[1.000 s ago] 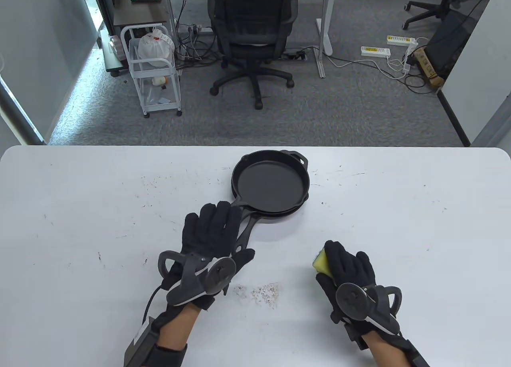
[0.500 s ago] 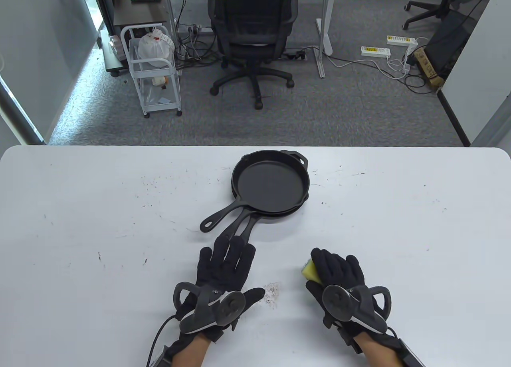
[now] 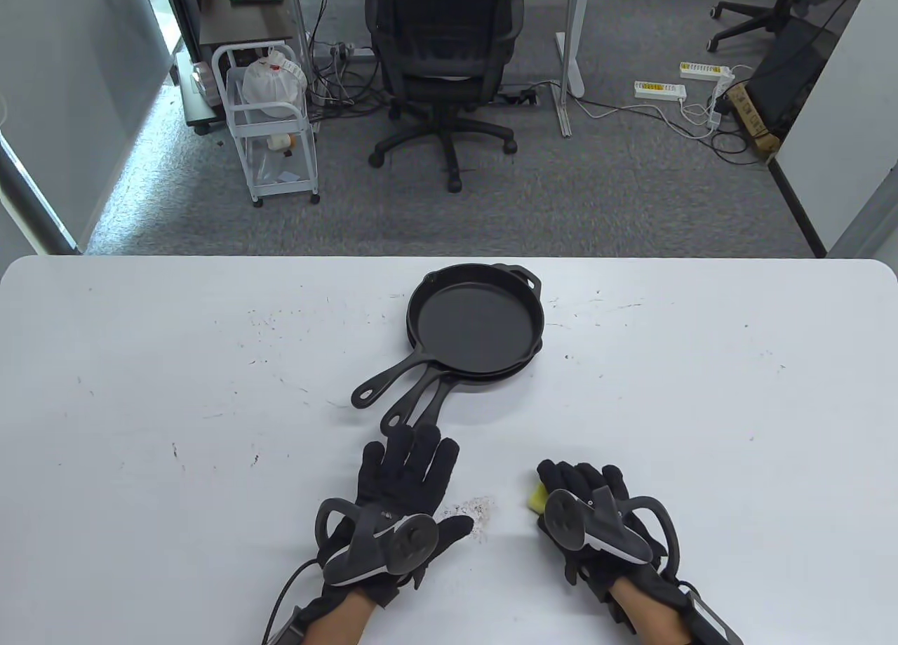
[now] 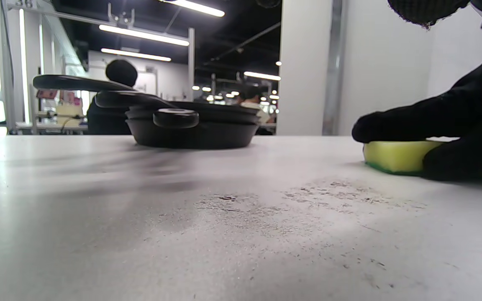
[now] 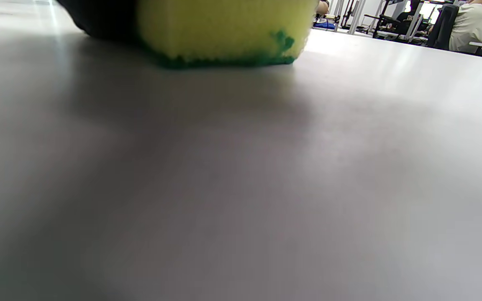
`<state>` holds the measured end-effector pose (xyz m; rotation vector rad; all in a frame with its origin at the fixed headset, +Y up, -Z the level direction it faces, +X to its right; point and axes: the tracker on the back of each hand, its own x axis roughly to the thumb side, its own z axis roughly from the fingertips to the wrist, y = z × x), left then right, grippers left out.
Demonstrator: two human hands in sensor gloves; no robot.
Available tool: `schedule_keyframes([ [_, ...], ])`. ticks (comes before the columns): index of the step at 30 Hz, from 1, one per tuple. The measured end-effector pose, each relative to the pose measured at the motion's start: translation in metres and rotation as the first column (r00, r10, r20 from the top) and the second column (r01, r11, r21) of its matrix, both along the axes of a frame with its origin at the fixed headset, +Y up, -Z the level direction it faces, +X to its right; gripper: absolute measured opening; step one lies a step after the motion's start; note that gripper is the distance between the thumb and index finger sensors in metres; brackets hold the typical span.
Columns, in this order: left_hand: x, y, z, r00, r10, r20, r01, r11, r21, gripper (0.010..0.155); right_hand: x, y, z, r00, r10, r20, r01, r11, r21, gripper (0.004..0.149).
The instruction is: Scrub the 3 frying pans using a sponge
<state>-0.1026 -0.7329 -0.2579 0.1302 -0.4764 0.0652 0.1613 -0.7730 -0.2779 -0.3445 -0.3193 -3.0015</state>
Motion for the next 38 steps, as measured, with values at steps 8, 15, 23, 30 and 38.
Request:
schedule_keyframes([
  [8, 0.0, 0.001, 0.001, 1.0, 0.004, -0.011, -0.005, 1.0, -0.015, 0.099, 0.01, 0.02, 0.008, 0.991, -0.136, 0.021, 0.135, 0.991, 0.022, 0.091],
  [15, 0.005, 0.008, 0.01, 1.0, -0.005, 0.023, 0.005, 1.0, 0.024, 0.1, 0.015, 0.041, 0.02, 0.975, -0.217, -0.048, 0.222, 0.954, 0.201, 0.093],
  [23, 0.007, 0.01, 0.014, 0.999, 0.0, 0.036, -0.001, 1.0, 0.03, 0.1, 0.014, 0.043, 0.021, 0.982, -0.184, -0.029, 0.186, 0.959, 0.213, 0.092],
  [30, 0.005, 0.011, 0.013, 1.0, 0.004, 0.022, -0.005, 1.0, 0.02, 0.1, 0.013, 0.044, 0.022, 0.985, -0.173, -0.023, 0.173, 0.961, 0.215, 0.092],
  [38, 0.006, 0.011, 0.013, 1.0, 0.002, 0.025, -0.002, 1.0, 0.016, 0.1, 0.011, 0.043, 0.021, 0.986, -0.166, -0.028, 0.168, 0.965, 0.201, 0.092],
])
